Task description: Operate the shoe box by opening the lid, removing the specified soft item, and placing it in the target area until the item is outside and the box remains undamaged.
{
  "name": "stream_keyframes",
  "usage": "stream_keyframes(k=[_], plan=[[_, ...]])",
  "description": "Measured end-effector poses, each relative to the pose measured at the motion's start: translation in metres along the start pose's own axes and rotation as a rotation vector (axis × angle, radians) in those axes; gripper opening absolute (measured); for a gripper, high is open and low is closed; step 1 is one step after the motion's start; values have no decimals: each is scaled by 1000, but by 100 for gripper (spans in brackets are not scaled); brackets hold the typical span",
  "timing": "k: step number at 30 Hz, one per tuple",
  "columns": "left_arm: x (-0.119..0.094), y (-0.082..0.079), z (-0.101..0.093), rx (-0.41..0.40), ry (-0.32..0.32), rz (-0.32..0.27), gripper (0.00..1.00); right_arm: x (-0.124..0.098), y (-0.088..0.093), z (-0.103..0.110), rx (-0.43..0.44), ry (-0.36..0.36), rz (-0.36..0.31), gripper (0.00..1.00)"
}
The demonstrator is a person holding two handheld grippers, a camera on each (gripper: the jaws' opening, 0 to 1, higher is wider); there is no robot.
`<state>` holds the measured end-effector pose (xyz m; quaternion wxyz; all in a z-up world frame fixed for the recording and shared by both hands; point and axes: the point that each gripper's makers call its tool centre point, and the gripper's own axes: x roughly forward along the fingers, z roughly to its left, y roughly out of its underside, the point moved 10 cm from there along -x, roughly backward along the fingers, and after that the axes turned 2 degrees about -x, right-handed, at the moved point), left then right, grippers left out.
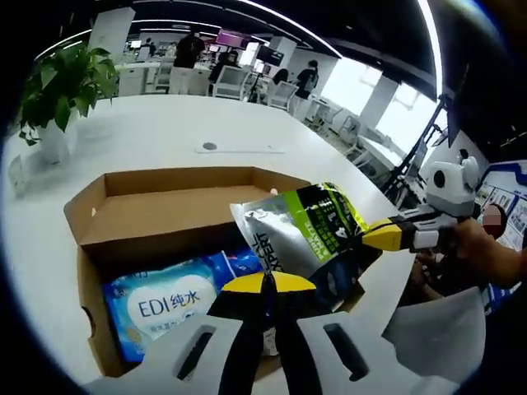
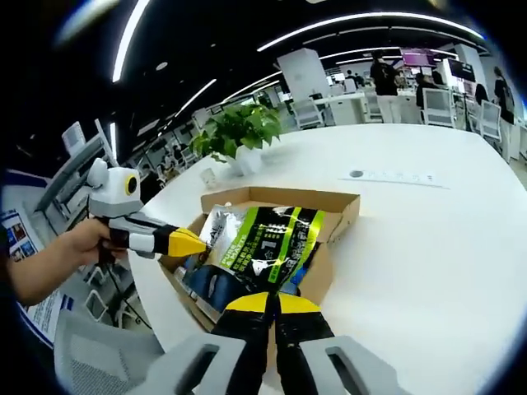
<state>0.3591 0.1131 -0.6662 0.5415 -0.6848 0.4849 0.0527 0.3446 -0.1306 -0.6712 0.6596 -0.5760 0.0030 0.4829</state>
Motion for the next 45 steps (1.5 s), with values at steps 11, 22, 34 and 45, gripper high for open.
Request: stream_keyframes(k=[11,22,34,45], plan=[[24,-7,-25,-7,27,7,0,-22,3,-28,49,54,-1,0],[49,-13,-51,6,76,11,0,-40,10,-57,91,114,-7,0],[80,-15,-77,14,122,35,0,-60,23,-85,117,176,7,0],[107,-13,-92,38,144,64,0,-66,38,-105,149,222,21,0]])
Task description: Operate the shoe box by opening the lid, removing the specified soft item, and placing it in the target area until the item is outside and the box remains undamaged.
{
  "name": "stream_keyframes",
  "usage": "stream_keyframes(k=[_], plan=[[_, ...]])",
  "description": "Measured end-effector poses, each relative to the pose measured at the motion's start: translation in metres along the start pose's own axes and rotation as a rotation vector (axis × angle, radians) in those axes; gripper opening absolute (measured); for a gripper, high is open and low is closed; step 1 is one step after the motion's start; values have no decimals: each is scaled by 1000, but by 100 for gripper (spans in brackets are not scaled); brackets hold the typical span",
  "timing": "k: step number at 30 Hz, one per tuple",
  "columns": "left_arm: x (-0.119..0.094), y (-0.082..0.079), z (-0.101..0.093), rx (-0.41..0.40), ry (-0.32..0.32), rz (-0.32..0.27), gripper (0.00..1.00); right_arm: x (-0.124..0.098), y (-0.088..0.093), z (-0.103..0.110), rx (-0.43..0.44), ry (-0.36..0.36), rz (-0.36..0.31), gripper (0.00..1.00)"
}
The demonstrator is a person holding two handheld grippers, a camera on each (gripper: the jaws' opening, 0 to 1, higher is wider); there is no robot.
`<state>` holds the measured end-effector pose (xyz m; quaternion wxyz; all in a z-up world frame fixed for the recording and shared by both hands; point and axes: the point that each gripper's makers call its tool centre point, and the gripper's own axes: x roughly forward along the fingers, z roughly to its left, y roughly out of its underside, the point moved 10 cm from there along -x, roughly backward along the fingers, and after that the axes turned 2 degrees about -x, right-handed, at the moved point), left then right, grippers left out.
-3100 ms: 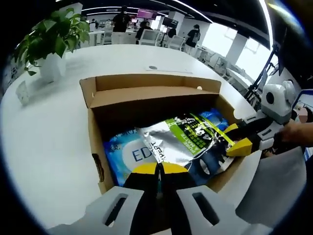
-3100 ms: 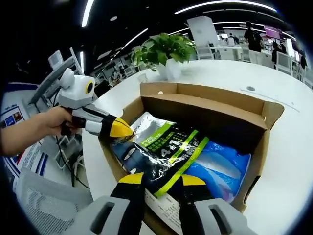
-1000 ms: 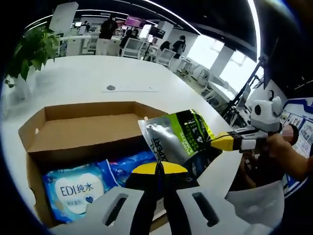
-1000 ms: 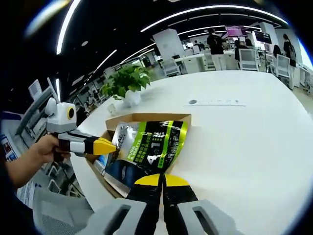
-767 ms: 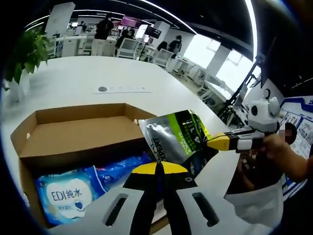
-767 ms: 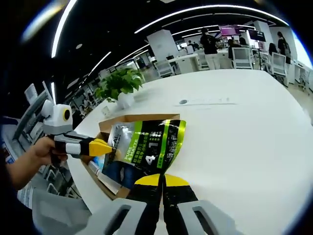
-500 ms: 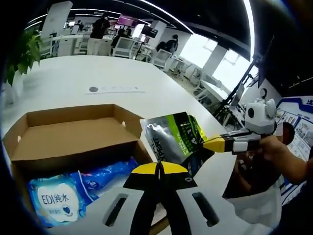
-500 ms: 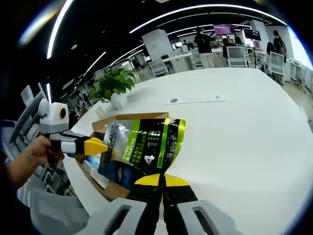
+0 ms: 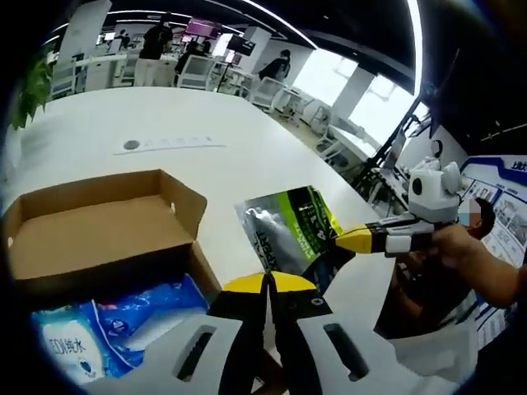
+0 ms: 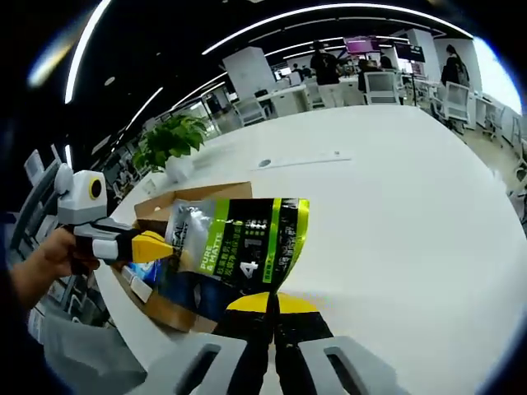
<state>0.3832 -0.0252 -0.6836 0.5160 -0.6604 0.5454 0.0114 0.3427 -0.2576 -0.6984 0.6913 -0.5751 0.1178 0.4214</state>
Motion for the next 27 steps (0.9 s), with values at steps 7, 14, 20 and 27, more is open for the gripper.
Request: stream_keyframes(k=[7,14,20,27], plan=[[21,-4,0,26,-5,29,0,7,5,-15,-4,28,10,0],[42,-4,3,37,-24,73,0,20,8,-28,-14,48,26,0],[55,-7,5,69,-40,104,0,33,10,-38,-45,78,34,0],[65,-10,8,212,-81,175,0,44,14,-42,-79,90,42,0]])
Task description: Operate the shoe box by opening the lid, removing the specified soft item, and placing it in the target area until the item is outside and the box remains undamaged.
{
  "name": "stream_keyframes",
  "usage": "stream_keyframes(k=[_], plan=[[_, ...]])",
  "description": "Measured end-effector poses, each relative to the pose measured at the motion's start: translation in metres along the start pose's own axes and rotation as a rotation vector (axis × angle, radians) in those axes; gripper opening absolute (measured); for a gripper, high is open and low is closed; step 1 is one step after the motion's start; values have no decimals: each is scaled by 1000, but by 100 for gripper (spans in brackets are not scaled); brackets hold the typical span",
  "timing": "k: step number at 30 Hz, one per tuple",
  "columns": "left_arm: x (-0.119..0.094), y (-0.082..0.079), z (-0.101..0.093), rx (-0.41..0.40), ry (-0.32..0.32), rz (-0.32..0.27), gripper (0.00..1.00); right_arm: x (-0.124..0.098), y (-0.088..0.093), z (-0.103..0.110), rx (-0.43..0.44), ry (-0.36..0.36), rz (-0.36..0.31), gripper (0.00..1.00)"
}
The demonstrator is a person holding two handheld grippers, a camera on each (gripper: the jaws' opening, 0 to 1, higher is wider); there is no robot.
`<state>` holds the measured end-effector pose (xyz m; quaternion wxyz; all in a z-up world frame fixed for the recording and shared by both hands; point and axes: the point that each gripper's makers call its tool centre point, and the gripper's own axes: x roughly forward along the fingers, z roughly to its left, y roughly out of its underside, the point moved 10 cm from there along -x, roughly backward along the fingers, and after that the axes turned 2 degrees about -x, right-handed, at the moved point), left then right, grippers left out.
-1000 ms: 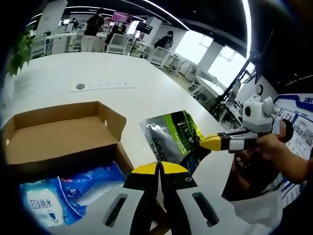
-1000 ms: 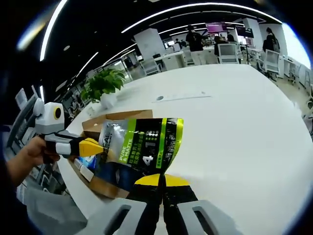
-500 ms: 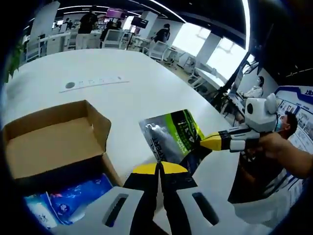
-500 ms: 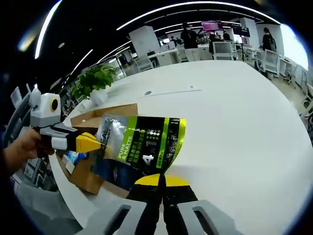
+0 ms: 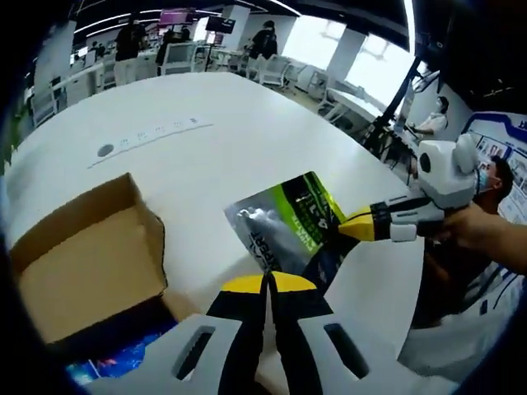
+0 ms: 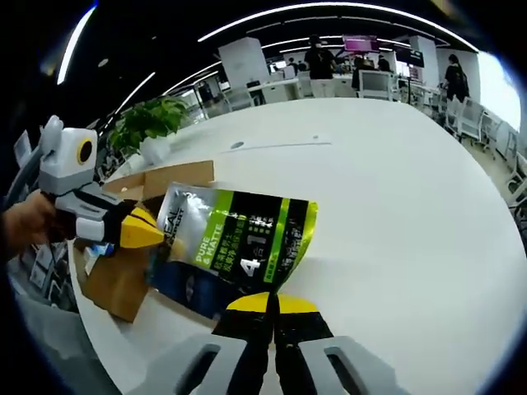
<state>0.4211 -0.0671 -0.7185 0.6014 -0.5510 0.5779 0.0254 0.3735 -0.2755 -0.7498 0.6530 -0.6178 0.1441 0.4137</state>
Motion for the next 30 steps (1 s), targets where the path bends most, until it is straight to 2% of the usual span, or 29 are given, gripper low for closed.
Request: stream_keyframes(k=[1,2,6,9,12,18,21,25,27,30], plan=[[2,-2,-2,0,0,2,0,1,1,0,-7,6,3,0],[3,-2,-1,41,-7,16,0,3,1,-1,-15,9,4,0],[11,-4,-2,124,-36,53,0,6,3,-2,-27,27,-2,0],[18,-3,-4,256,-60,99,0,8,4,-4,-44,45,-12,0],[23,-3,-7,327,-74,133,1,10,5,-5,-59,57,-21,0],[33,-3,-7,385,-91,151,1,15,7,-8,-128,97,-46,0],[41,0,-4,422,-96,179,1,19,11,-8,-160,113,-41,0],[45,2,-1,387,-102,189,1,25,16,-13,-176,131,-45,0],[46,4,1,375,-106,193,1,27,18,-15,-148,136,-68,0],[46,2,1,397,-111,195,1,28,18,-16,-142,141,-80,1]])
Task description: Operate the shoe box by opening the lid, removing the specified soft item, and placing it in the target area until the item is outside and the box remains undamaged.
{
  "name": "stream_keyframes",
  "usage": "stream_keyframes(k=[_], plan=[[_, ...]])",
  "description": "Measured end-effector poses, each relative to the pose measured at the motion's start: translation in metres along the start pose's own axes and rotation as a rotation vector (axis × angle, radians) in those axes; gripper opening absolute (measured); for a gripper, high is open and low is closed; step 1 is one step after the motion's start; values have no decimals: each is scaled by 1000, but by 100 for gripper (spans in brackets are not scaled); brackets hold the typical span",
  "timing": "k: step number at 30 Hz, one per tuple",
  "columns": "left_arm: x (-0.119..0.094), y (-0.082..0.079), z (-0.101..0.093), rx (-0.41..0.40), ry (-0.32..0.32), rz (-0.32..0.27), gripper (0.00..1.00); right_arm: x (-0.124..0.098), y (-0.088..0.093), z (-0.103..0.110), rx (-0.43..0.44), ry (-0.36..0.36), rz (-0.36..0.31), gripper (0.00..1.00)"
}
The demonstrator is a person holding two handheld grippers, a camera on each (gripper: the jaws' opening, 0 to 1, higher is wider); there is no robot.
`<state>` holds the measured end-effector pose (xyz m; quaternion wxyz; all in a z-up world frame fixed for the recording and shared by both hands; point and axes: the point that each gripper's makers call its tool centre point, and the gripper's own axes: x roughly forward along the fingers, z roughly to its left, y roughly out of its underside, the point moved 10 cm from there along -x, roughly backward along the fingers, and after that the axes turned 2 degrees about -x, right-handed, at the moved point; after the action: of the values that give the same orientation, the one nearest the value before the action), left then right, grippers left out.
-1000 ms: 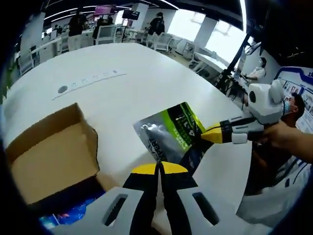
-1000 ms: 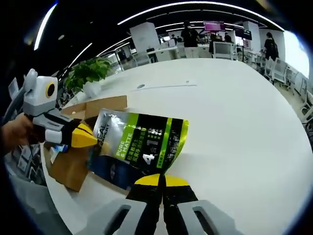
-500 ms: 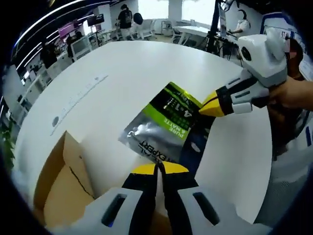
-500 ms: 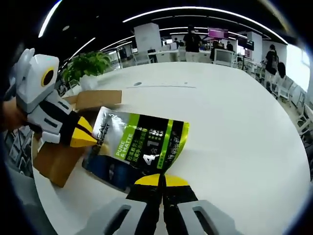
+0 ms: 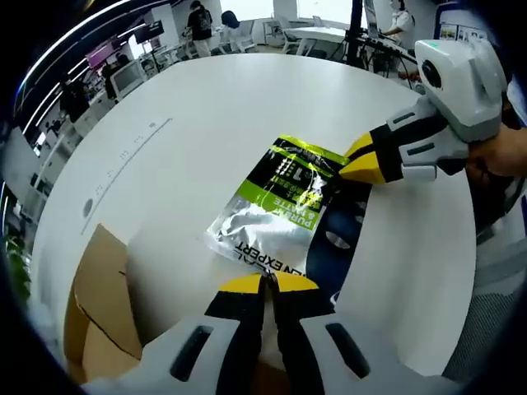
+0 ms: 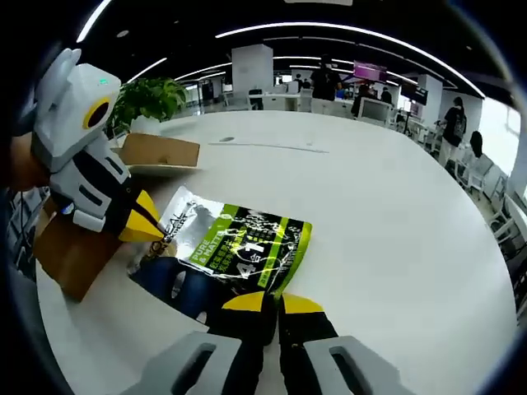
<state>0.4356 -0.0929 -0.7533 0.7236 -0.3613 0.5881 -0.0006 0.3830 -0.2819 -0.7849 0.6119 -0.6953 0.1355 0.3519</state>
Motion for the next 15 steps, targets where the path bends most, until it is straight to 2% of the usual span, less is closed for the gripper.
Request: stream_keyframes(k=[5,8,10,15], plan=[[-2,1,2,29,-34,6,3,1,0,-1,3,3,2,3],[-7,-1,1,-61,-5,-25,6,0,0,-3,21,4,5,4],[-12,-3,1,-58,-2,-46,10,-3,0,-3,36,5,1,6],[-27,-9,1,-48,-21,-92,13,-11,-4,-2,49,2,-34,15]])
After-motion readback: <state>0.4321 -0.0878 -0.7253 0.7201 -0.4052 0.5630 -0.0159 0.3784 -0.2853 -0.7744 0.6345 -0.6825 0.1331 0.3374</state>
